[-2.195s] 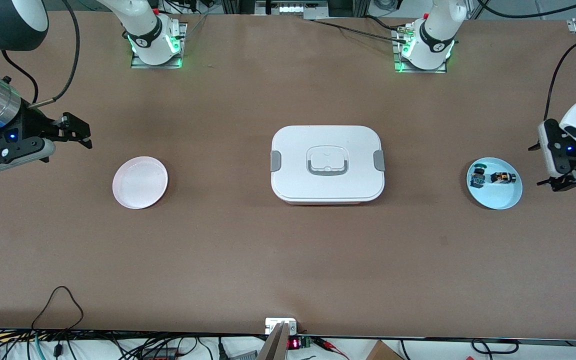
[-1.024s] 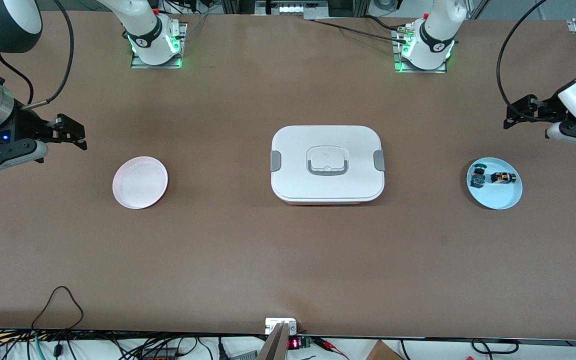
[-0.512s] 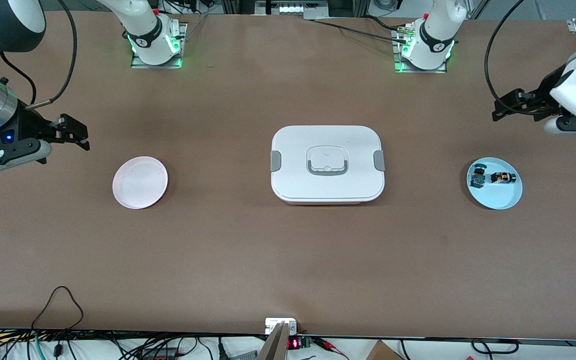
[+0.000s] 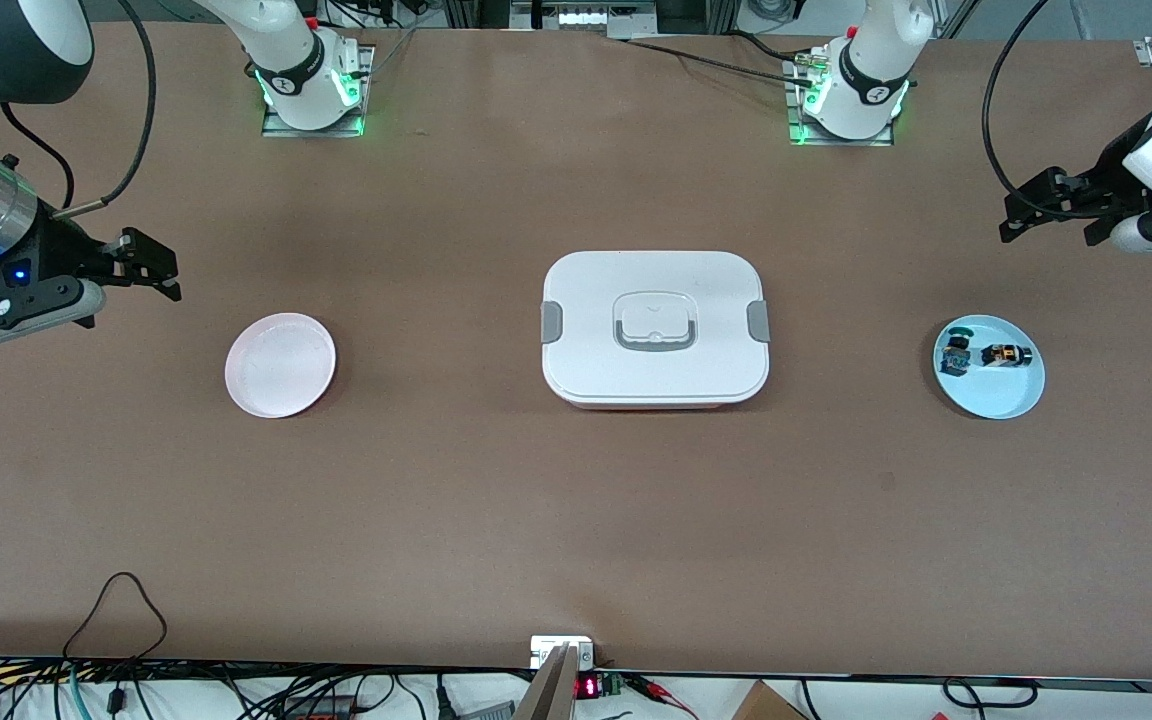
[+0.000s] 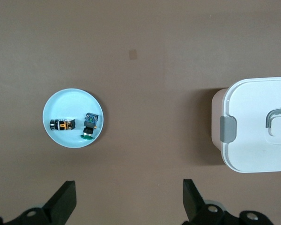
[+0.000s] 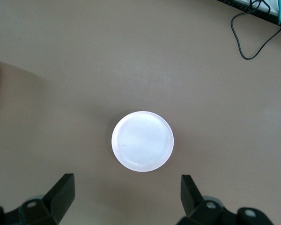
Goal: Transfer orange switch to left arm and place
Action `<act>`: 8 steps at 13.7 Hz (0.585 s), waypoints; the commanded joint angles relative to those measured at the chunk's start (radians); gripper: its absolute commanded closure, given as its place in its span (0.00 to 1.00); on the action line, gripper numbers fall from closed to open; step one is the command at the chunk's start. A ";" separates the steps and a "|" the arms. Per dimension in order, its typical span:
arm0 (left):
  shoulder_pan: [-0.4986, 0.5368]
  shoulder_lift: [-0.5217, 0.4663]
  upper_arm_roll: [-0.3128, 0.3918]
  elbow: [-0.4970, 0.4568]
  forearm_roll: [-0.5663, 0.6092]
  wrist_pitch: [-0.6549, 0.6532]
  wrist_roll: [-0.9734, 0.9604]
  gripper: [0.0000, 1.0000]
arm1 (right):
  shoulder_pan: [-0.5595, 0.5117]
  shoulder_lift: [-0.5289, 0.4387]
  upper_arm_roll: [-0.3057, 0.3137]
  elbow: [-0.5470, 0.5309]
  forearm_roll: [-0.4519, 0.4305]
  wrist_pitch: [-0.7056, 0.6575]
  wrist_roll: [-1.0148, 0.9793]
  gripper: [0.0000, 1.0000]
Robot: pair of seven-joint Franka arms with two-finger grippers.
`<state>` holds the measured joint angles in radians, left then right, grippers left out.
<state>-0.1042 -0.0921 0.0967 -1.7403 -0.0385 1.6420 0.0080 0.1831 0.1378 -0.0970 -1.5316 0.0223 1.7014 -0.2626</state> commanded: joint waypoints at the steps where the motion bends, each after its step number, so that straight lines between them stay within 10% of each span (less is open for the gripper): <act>1: 0.015 -0.040 -0.006 -0.054 0.015 0.025 0.018 0.00 | -0.001 -0.001 0.003 0.005 0.011 0.001 0.005 0.00; 8: 0.015 -0.061 -0.012 -0.077 0.017 -0.005 -0.014 0.00 | 0.001 -0.004 0.003 0.004 0.010 -0.013 0.005 0.00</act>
<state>-0.0962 -0.1189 0.0952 -1.7906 -0.0385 1.6448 0.0071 0.1845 0.1378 -0.0962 -1.5316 0.0223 1.7001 -0.2626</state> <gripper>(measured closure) 0.000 0.000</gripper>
